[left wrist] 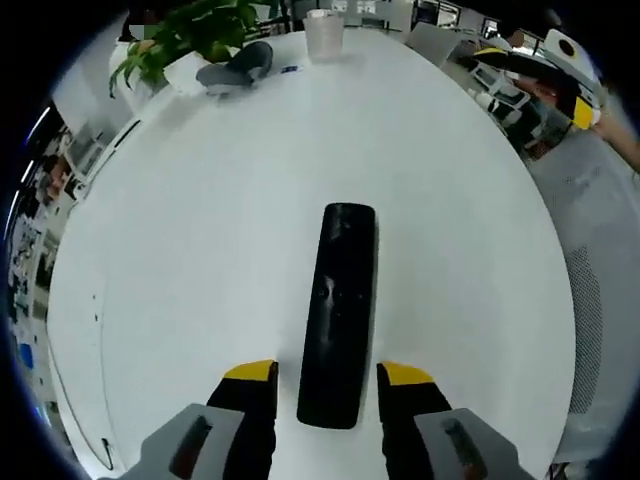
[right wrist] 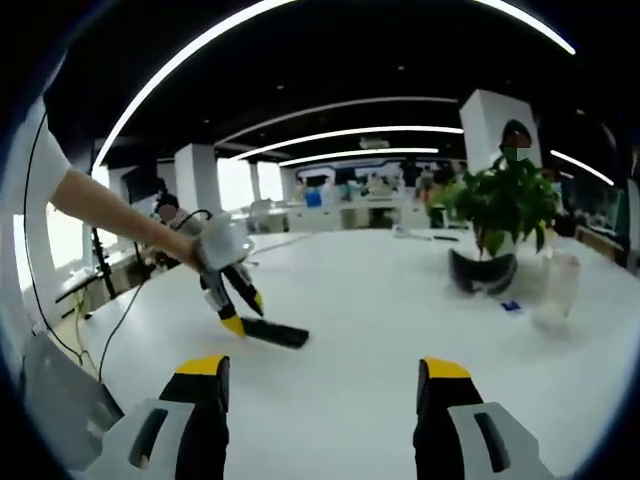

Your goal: Press the specified remote control buttons in sequence, fully releasing each button before pressing the next.

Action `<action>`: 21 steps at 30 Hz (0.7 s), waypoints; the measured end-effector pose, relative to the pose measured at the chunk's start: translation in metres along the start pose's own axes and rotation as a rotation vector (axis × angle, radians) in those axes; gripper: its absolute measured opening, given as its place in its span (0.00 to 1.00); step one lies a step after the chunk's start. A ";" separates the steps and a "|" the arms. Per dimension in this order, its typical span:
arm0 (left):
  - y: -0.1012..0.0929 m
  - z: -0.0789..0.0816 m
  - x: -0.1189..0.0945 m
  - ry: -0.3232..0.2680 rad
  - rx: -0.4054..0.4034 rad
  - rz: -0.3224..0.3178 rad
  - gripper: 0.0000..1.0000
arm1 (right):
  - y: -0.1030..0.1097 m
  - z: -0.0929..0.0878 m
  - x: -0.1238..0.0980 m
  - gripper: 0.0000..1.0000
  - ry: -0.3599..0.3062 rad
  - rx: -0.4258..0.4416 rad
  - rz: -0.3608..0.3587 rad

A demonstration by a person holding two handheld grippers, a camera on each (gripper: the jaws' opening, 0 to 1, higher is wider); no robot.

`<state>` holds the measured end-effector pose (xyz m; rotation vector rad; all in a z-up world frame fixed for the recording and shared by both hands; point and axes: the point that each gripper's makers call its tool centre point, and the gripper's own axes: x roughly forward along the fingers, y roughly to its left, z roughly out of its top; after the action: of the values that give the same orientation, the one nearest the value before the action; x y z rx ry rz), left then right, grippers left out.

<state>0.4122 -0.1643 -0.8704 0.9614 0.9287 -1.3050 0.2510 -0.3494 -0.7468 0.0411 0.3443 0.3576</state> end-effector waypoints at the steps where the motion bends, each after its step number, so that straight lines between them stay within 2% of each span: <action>1: 0.000 0.001 0.001 0.002 0.003 -0.005 0.40 | 0.000 0.000 0.000 0.75 0.000 0.001 0.001; 11: -0.007 0.006 0.004 0.019 0.055 -0.047 0.24 | 0.001 -0.001 0.001 0.74 0.003 0.011 0.008; 21: -0.005 0.004 0.003 0.008 0.023 -0.026 0.24 | 0.002 -0.003 0.002 0.72 0.007 0.011 0.010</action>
<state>0.4072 -0.1687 -0.8720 0.9756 0.9367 -1.3370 0.2512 -0.3473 -0.7504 0.0519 0.3531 0.3662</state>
